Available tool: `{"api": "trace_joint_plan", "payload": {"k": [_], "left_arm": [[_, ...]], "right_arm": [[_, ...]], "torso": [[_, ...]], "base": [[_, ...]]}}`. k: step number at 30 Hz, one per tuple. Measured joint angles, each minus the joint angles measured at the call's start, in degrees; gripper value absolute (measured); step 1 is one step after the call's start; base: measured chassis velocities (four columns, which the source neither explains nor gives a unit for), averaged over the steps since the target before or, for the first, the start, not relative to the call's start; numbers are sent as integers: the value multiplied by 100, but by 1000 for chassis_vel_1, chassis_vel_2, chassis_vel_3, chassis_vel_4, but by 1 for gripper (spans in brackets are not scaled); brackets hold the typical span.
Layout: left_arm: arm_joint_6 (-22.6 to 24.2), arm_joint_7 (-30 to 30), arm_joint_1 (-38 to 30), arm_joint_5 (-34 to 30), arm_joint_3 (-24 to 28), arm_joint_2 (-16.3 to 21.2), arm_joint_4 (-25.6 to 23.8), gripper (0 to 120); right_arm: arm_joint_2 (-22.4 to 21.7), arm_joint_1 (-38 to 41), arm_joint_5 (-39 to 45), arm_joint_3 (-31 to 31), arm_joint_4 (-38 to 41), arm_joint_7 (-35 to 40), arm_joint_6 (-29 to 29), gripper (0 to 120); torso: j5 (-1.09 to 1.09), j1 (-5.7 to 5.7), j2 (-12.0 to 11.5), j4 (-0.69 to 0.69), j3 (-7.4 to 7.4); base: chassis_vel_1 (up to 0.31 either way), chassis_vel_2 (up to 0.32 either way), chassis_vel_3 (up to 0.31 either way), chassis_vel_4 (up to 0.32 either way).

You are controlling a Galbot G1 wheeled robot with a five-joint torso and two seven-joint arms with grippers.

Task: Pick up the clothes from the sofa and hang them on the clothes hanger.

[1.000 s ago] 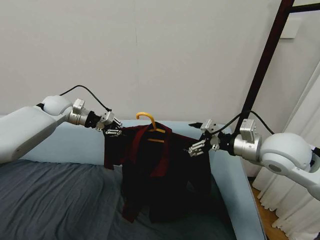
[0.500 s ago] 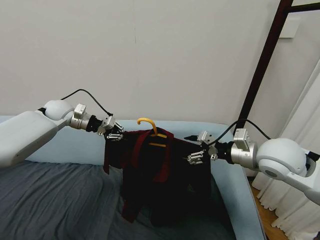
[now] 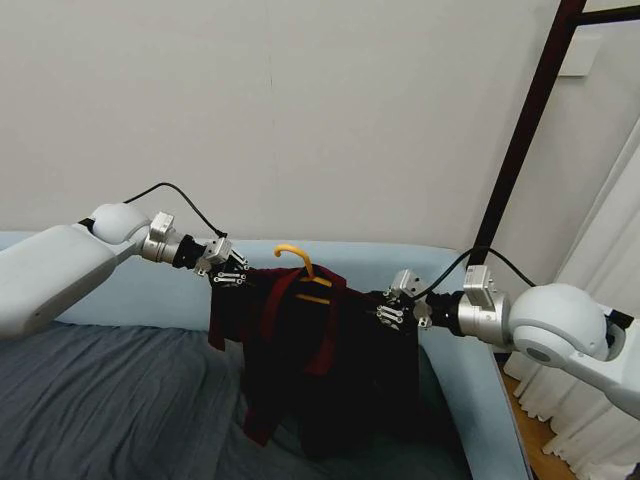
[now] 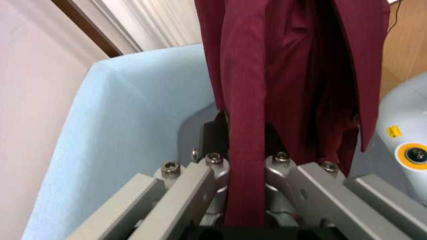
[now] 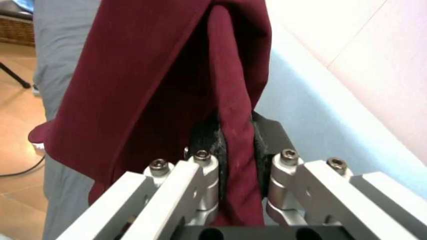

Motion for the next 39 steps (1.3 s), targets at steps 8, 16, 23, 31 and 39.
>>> {"api": "trace_joint_plan", "payload": {"k": [8,16,23,31,39], "left_arm": [[-53,-135,92,2,-5,105,-112,3],[-40,-318,173,-37,-145,322,-321,28],[-94,-346,125,-47,-227,479,-409,54],[-157,-552,394,-131,-813,818,-646,81],[-221,-1844,2522,-116,-2785,1648,-1931,100]], "right_arm": [[-15,-138,-3,87,-63,-37,133,8],[15,-160,109,157,-153,43,135,8],[-37,-204,349,227,-159,139,84,8],[-129,-357,733,435,-171,450,-11,8],[-91,-607,963,739,-199,1020,-176,8]], "torso": [[0,0,1,0,0],[-1,0,0,1,0],[0,0,1,0,0],[0,0,0,-1,0],[-3,0,0,-1,-1]], "base": [[0,0,0,0],[0,0,0,0],[0,0,0,0],[0,0,0,0],[0,0,0,0]]}}
